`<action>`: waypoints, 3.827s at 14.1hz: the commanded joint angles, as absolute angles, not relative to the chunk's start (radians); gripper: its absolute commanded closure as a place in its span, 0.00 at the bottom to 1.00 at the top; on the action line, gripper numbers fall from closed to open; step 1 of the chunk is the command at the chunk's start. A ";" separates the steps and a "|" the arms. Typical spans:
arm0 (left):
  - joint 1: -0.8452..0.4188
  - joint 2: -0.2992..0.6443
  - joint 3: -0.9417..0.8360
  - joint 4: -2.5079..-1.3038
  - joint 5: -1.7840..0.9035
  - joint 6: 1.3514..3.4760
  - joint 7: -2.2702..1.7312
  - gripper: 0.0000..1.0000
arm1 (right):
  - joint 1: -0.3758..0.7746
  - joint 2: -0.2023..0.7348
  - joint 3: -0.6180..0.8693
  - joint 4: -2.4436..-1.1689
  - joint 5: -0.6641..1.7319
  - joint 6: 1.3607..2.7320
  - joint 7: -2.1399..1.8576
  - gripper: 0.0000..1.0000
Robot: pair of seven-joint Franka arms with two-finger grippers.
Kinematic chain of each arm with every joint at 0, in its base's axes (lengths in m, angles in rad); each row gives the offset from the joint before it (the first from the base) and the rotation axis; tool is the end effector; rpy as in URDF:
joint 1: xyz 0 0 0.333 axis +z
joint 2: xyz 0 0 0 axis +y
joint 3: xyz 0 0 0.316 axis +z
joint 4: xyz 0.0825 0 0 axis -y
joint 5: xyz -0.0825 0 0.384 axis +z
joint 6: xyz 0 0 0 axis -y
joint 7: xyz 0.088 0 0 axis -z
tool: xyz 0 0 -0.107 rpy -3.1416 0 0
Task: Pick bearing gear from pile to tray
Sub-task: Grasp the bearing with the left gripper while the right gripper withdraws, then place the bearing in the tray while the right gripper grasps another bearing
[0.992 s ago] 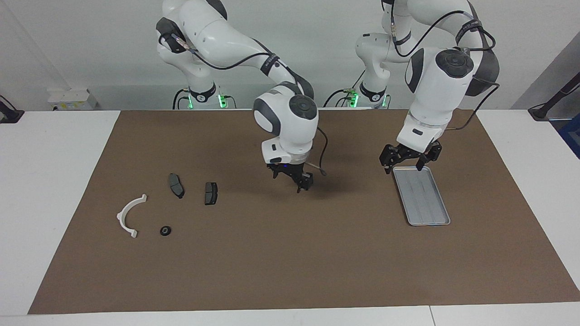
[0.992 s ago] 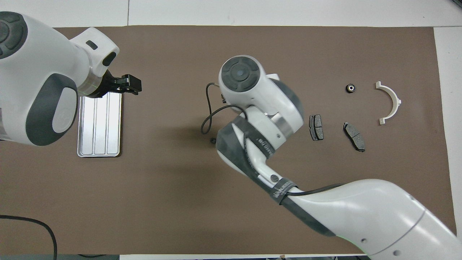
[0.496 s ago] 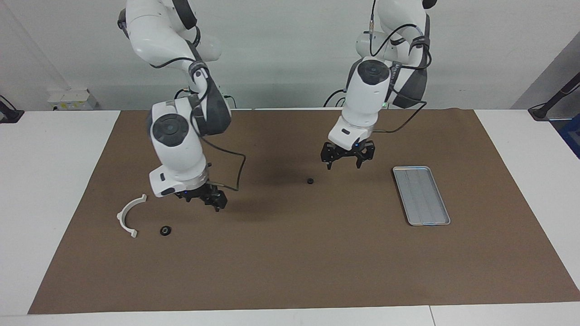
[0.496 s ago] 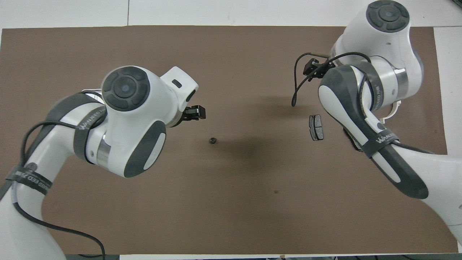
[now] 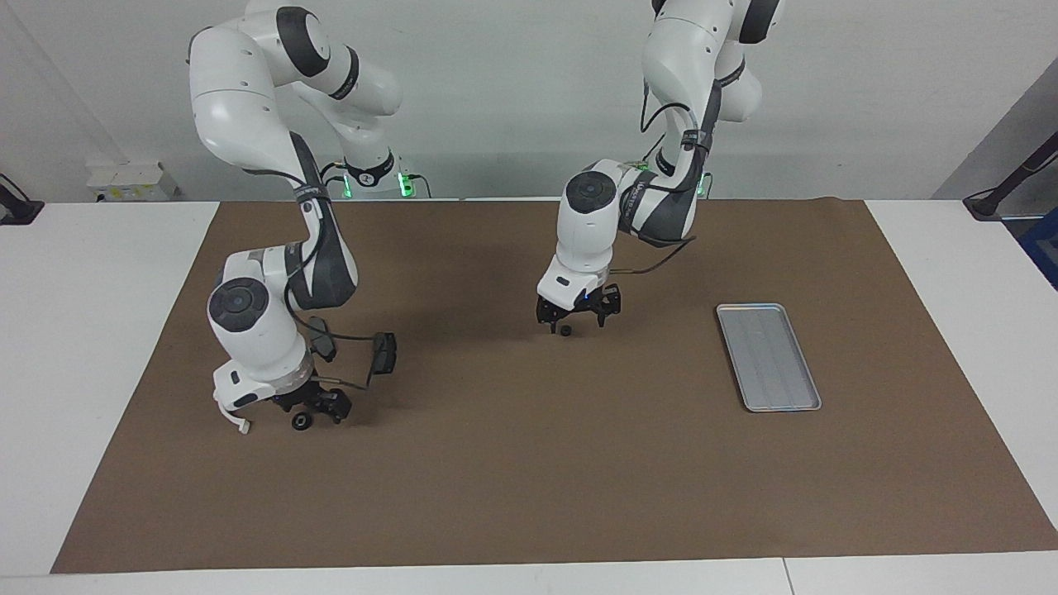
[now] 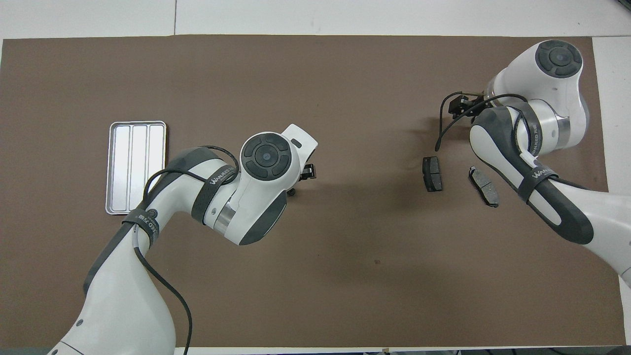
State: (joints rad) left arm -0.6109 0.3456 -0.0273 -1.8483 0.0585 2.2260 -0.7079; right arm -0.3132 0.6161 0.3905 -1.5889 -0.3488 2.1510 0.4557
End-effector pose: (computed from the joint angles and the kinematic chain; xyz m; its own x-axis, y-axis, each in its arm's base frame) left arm 0.5126 -0.3766 0.3413 0.9981 0.0363 0.0490 0.0368 -0.9993 -0.0084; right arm 0.6935 0.0016 0.2955 0.9685 -0.2473 0.0280 -0.2486 -0.9666 0.0630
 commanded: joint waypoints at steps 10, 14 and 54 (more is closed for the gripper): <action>-0.677 0.327 -0.012 -1.983 0.083 2.351 -0.784 0.01 | -0.370 0.649 0.403 -1.615 -0.388 2.226 0.397 0.30; -0.672 0.353 -0.011 -1.993 0.084 2.390 -0.784 0.02 | -0.374 0.646 0.403 -1.628 -0.387 2.221 0.397 0.70; 0.023 0.075 -0.006 -2.310 0.069 2.433 0.124 1.00 | 0.219 0.712 0.620 -1.595 -0.540 2.229 1.744 0.06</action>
